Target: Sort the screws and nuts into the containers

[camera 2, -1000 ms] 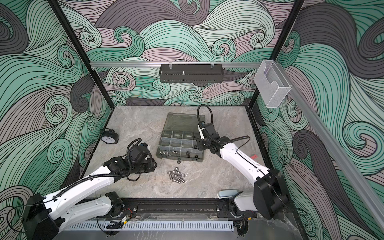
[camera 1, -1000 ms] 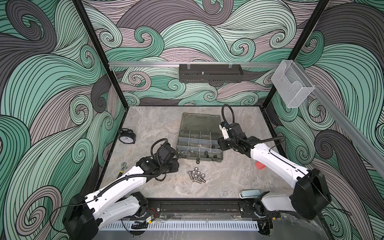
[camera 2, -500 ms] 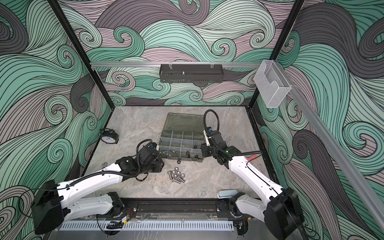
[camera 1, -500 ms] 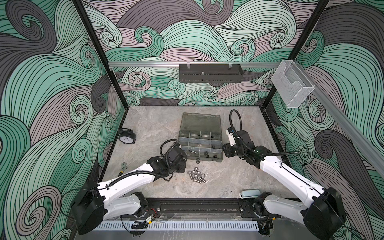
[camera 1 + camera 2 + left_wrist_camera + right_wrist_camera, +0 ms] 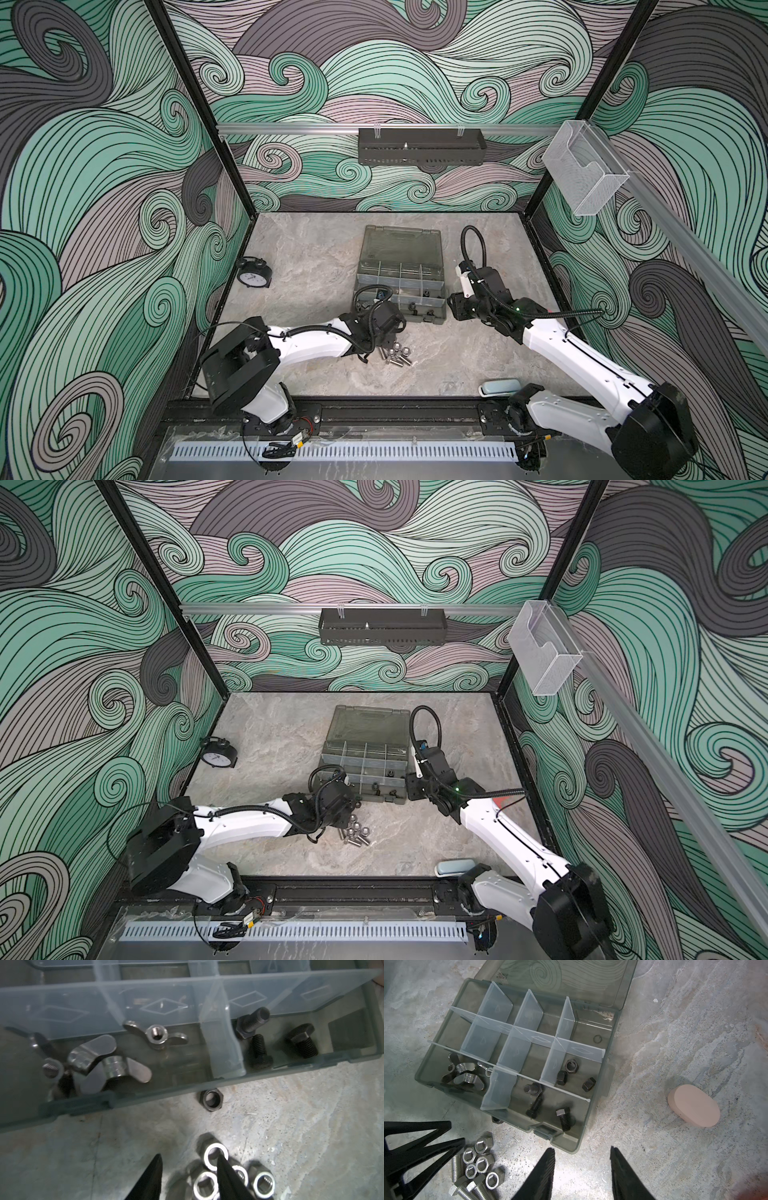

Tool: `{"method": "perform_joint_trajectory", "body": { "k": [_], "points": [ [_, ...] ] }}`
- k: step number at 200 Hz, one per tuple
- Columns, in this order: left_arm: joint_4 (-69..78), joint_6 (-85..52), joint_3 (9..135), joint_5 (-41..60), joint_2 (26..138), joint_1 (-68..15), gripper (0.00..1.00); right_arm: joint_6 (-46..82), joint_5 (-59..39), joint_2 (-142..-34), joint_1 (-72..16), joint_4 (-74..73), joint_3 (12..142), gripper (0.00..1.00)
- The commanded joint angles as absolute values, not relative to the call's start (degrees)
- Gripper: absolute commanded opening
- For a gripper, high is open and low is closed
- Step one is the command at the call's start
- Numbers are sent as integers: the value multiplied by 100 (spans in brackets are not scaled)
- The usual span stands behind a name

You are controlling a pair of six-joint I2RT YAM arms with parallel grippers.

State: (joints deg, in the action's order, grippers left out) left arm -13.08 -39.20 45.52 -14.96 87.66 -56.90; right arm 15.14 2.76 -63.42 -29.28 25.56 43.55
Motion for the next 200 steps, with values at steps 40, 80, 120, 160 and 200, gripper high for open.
{"method": "perform_joint_trajectory", "body": {
  "k": [40, 80, 120, 160, 200],
  "points": [
    [-1051, -3816, 5251, -1865, 9518, -5830, 46, 1522, 383, -6061, -2883, 2663, 4186, 46],
    [-1089, -3725, 5524, -1775, 9869, -5836, 46, 1518, 365, -6003, -2856, 2657, 4097, 46],
    [-1167, -3961, 5538, -1853, 10089, -5829, 46, 1511, 360, -5939, -2848, 2656, 4034, 46],
    [-1166, -4042, 5579, -1909, 10217, -5830, 45, 1524, 358, -5915, -2824, 2655, 3992, 46],
    [-1214, -4099, 5586, -2004, 10273, -5821, 45, 1547, 360, -5950, -2821, 2655, 3981, 46]
  ]
}}
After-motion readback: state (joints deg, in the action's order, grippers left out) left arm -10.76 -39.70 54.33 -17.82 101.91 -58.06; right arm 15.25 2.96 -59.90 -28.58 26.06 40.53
